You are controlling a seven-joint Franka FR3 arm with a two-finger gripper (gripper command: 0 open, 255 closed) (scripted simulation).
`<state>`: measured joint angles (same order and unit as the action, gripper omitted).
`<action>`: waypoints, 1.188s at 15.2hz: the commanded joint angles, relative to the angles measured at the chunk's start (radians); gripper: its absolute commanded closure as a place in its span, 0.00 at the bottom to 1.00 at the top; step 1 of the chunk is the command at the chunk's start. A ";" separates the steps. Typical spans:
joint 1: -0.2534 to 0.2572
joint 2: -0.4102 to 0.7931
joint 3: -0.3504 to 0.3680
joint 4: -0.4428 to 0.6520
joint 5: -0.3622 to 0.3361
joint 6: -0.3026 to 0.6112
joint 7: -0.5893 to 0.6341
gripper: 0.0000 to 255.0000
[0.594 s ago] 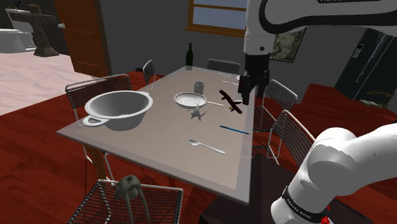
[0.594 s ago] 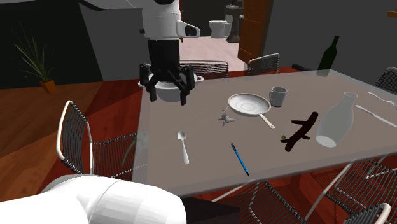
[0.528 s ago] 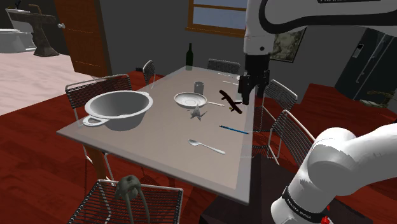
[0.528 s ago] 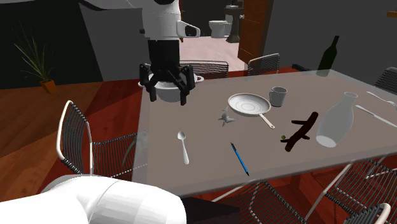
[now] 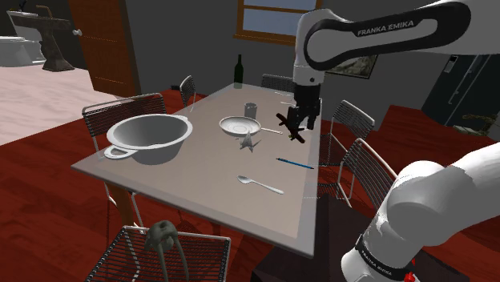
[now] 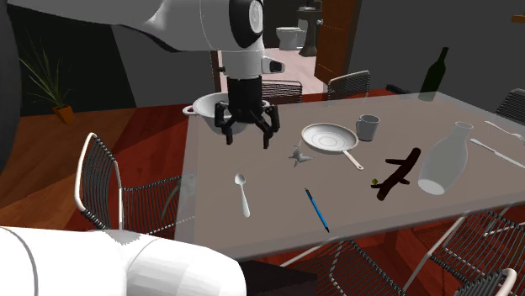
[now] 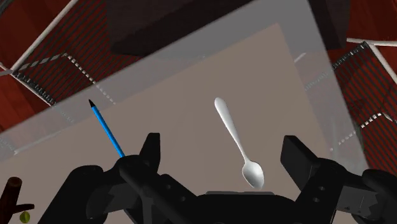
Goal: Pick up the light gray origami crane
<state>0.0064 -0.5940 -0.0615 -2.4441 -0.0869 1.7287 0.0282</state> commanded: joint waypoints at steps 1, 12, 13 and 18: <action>-0.005 0.059 -0.023 0.009 -0.015 0.071 -0.036 0.00; -0.010 0.426 -0.117 0.122 -0.016 0.415 -0.210 0.00; -0.010 0.462 -0.123 0.141 -0.009 0.440 -0.227 0.00; -0.017 0.646 -0.141 0.256 0.040 0.546 -0.320 0.00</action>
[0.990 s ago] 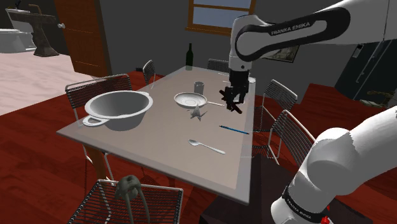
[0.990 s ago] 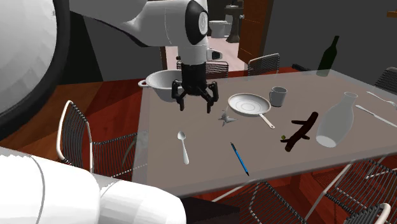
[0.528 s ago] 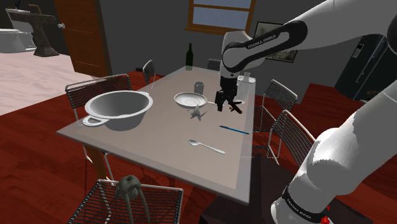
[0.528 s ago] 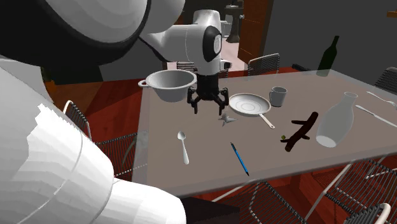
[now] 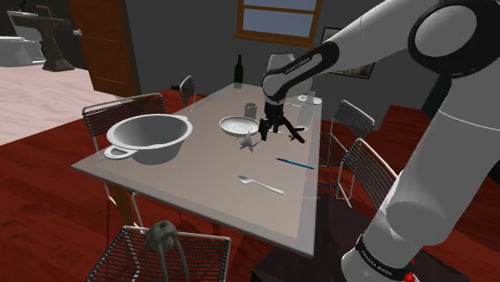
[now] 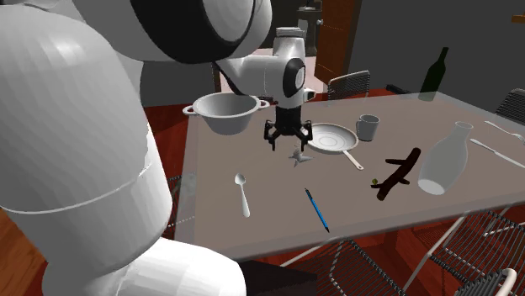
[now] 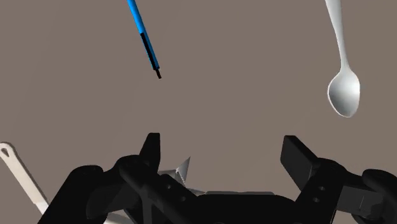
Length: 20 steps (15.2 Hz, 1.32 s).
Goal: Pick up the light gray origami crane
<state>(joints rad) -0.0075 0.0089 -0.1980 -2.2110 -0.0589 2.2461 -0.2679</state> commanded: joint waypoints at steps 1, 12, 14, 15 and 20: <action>-0.007 0.080 -0.006 0.050 0.024 0.045 -0.043 0.00; -0.068 0.442 0.029 0.378 0.135 0.145 -0.205 0.00; -0.070 0.458 0.032 0.373 0.138 0.165 -0.207 0.00; -0.071 0.466 0.033 0.371 0.140 0.175 -0.208 0.00; -0.074 0.497 0.037 0.365 0.147 0.211 -0.211 0.00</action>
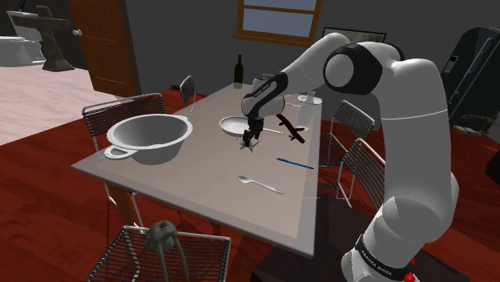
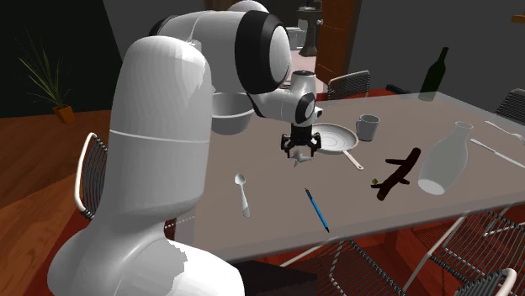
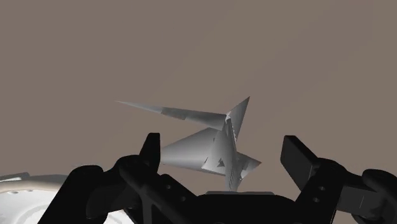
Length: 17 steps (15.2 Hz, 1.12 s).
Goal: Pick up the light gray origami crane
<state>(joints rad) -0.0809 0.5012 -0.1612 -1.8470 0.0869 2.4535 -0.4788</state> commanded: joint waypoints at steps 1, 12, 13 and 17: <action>0.000 0.003 0.000 0.001 0.000 0.003 0.001 1.00; 0.001 -0.013 -0.002 0.004 -0.003 -0.016 0.002 1.00; 0.002 -0.021 -0.003 0.005 -0.005 -0.026 0.003 1.00; 0.006 -0.054 -0.008 0.015 -0.012 -0.067 0.007 1.00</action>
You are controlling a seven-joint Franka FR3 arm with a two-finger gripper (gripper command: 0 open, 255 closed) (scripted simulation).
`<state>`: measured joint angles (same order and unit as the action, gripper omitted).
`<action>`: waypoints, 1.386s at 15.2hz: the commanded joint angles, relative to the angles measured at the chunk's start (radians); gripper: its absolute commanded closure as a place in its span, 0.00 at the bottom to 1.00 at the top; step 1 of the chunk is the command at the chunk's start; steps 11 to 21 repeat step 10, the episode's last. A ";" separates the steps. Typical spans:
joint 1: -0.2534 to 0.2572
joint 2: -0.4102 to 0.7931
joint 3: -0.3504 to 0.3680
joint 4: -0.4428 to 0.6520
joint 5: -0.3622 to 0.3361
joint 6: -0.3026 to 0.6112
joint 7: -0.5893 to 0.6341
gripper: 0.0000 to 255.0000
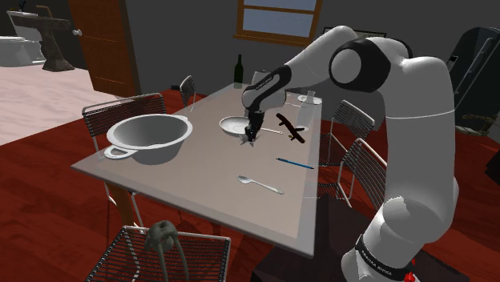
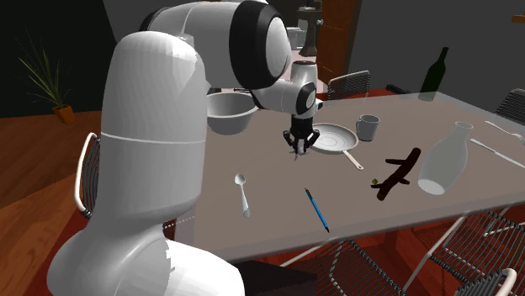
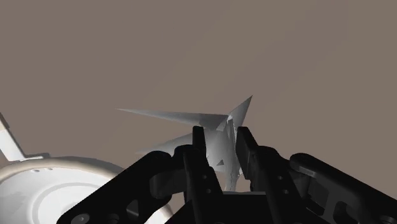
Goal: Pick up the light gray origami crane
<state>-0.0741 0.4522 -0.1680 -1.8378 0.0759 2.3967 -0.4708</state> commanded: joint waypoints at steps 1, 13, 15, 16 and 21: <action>0.000 -0.012 -0.002 0.009 -0.003 -0.021 0.000 1.00; 0.004 -0.064 -0.009 0.035 -0.014 -0.098 0.006 1.00; 0.004 -0.064 -0.009 0.035 -0.014 -0.098 0.006 1.00; 0.004 -0.064 -0.009 0.035 -0.014 -0.098 0.006 1.00; 0.004 -0.064 -0.009 0.035 -0.014 -0.098 0.006 1.00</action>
